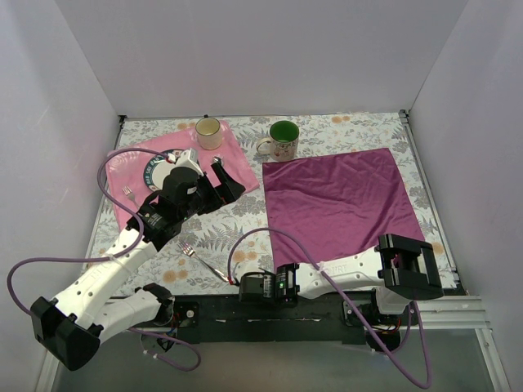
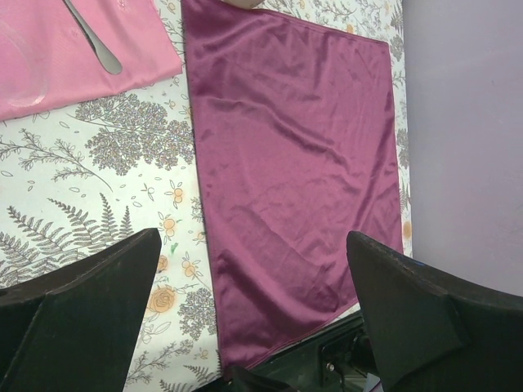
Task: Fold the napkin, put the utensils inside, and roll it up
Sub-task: Fold the napkin
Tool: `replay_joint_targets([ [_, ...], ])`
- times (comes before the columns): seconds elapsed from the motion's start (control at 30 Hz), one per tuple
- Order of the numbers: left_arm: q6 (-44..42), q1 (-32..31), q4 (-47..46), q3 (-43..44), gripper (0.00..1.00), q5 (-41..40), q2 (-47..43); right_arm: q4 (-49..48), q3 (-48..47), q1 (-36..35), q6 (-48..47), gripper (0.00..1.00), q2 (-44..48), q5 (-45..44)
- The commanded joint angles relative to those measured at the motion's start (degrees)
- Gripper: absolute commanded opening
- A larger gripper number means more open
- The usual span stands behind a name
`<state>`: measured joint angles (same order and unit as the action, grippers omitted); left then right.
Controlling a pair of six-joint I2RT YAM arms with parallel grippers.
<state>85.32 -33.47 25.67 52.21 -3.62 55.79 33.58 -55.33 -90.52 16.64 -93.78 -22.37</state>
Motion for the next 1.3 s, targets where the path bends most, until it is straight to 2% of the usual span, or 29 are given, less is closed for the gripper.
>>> replay_joint_targets([
  [0.0, -0.7, 0.3, 0.1, 0.6, 0.98, 0.2, -0.2, -2.0, 0.5, -0.3, -0.5, 0.42, -1.3, -1.6],
  [0.23, -0.9, 0.3, 0.3, 0.9, 0.98, 0.1, 0.4, -2.5, 2.2, -0.3, 0.2, 0.35, -2.5, -3.3],
  [0.37, -0.9, 0.2, 0.0, 0.4, 0.98, 0.1, 0.6, -1.9, 2.3, -0.4, 0.8, 0.18, -1.9, -5.7],
  [0.43, -0.9, 0.2, -0.1, 0.3, 0.98, 0.2, 0.7, -1.0, 1.6, -0.4, 1.2, 0.13, -1.3, -6.4],
  [0.5, -0.9, 0.3, -0.4, 0.2, 0.98, 0.2, 0.7, 2.0, -1.1, -0.3, 1.9, 0.02, 0.3, -7.5],
  [0.7, -0.7, 0.3, -1.0, 0.3, 0.98, 0.7, 1.5, 5.9, -3.5, 2.4, 5.2, 0.01, 6.1, -9.0],
  [0.8, -1.0, 0.3, -1.2, 0.5, 0.98, 1.3, 2.7, 6.9, -1.9, 7.5, 6.3, 0.01, 10.0, -8.7],
  [0.97, -1.6, 0.3, -2.3, 2.0, 0.98, 3.5, 6.2, 7.5, -0.6, 23.3, 5.2, 0.01, 16.3, -7.0],
  [1.27, -3.2, 0.3, -4.2, 5.4, 0.98, 10.4, 13.0, 7.3, -5.2, 51.7, -2.7, 0.01, 15.8, -8.0],
])
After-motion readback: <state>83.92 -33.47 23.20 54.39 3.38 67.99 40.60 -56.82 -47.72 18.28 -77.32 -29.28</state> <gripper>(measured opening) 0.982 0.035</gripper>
